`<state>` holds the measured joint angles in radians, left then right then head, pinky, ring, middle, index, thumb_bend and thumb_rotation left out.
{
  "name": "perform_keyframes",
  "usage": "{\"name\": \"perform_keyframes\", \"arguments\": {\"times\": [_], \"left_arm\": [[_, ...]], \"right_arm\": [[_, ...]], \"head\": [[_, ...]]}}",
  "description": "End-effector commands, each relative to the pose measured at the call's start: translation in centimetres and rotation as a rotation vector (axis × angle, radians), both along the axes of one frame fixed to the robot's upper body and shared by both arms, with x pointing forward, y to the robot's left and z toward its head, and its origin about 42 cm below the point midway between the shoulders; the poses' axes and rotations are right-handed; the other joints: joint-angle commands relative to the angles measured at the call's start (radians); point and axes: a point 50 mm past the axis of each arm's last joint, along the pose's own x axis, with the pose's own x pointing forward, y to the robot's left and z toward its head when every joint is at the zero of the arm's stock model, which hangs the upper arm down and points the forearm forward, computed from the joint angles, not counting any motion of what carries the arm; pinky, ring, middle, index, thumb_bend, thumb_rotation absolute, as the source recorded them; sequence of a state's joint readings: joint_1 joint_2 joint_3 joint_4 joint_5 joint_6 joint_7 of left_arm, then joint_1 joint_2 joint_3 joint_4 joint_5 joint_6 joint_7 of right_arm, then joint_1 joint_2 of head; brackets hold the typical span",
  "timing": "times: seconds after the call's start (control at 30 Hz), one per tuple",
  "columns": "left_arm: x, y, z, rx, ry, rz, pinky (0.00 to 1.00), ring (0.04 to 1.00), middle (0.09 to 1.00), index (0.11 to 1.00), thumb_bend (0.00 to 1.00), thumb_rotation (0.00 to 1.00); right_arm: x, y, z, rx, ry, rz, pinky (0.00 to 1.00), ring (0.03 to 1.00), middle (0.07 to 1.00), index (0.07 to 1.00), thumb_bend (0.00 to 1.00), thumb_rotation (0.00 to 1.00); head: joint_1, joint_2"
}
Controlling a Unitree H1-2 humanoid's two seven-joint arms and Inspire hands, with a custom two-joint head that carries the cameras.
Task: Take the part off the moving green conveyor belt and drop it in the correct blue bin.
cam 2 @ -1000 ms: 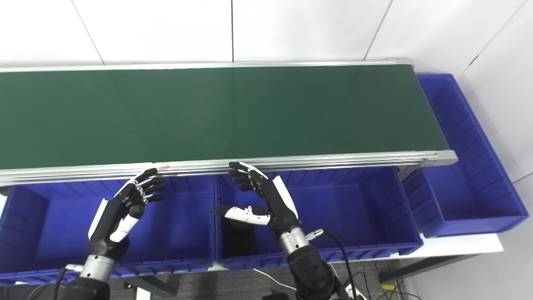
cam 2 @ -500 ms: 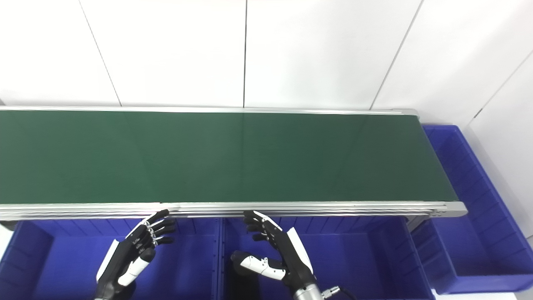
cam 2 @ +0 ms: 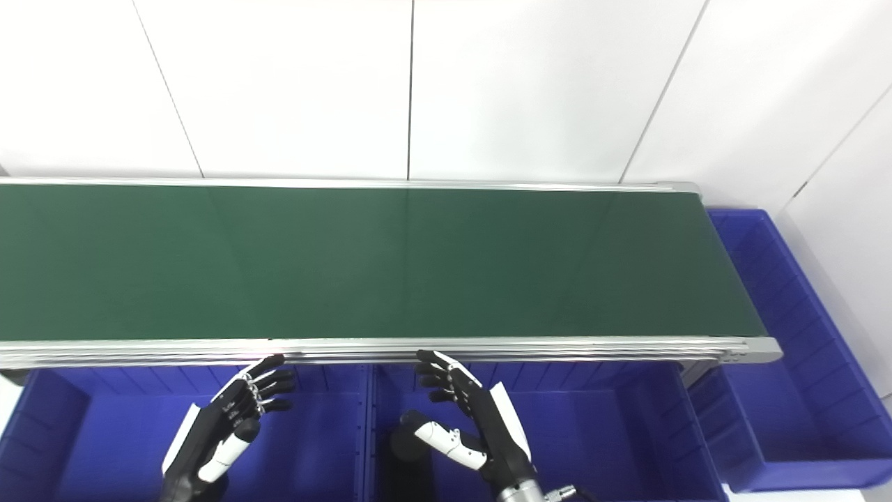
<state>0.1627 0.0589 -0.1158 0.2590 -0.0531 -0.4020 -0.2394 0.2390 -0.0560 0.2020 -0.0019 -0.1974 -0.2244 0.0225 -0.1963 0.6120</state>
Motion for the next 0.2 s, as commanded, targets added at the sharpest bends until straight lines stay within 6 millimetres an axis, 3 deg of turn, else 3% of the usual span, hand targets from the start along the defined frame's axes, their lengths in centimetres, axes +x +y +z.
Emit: {"name": "perform_keyframes", "arguments": {"times": [0.0, 0.17], "left_arm": [[0.44, -0.04, 1.01, 0.004, -0.055, -0.009, 0.69, 0.765, 0.788, 0.838, 0.91, 0.73], [0.46, -0.02, 1.12, 0.007, -0.054, -0.011, 0.69, 0.769, 0.787, 0.836, 0.92, 0.73]], "right_arm": [[0.26, 0.34, 1.12, 0.03, -0.092, -0.007, 0.72, 0.768, 0.789, 0.821, 0.61, 0.62], [0.3, 0.39, 1.09, 0.039, -0.107, -0.024, 0.7, 0.759, 0.785, 0.814, 0.62, 0.63]], "head": [[0.001, -0.001], [-0.001, 0.001]]}}
